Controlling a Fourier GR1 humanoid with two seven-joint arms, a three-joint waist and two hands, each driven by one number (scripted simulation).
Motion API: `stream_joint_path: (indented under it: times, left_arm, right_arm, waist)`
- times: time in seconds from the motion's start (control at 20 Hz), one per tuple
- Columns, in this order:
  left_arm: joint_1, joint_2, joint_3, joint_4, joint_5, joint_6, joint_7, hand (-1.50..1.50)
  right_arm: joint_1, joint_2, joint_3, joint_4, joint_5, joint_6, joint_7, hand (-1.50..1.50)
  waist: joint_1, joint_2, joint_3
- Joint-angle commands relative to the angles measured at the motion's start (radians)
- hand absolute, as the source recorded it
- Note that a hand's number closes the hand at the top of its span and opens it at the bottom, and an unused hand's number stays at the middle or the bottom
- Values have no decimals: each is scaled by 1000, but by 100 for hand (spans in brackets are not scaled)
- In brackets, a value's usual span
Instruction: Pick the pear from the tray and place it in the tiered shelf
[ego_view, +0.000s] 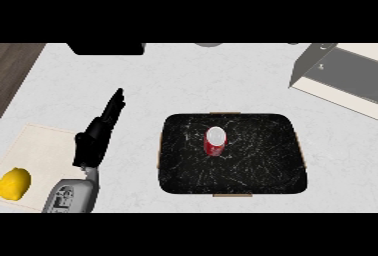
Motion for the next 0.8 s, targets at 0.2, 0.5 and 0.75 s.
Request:
stream_joint_path:
  times: [0.2, 0.5, 0.75]
  left_arm:
    - [50, 29, 0, -76, 17, -43, 20, 0]
    - [-31, -37, -33, 14, -41, 27, 20, 0]
    - [-19, -43, -20, 17, -30, 32, -2, 0]
  right_arm:
    - [-10, -46, 2, 240, 66, -168, -82, 150]
    - [-82, -97, -13, 463, 33, -335, -234, 150]
    - [-103, -61, -117, 490, -149, -528, -317, 150]
  waist:
    - [10, 1, 0]
    - [6, 3, 0]
    - [9, 9, 3]
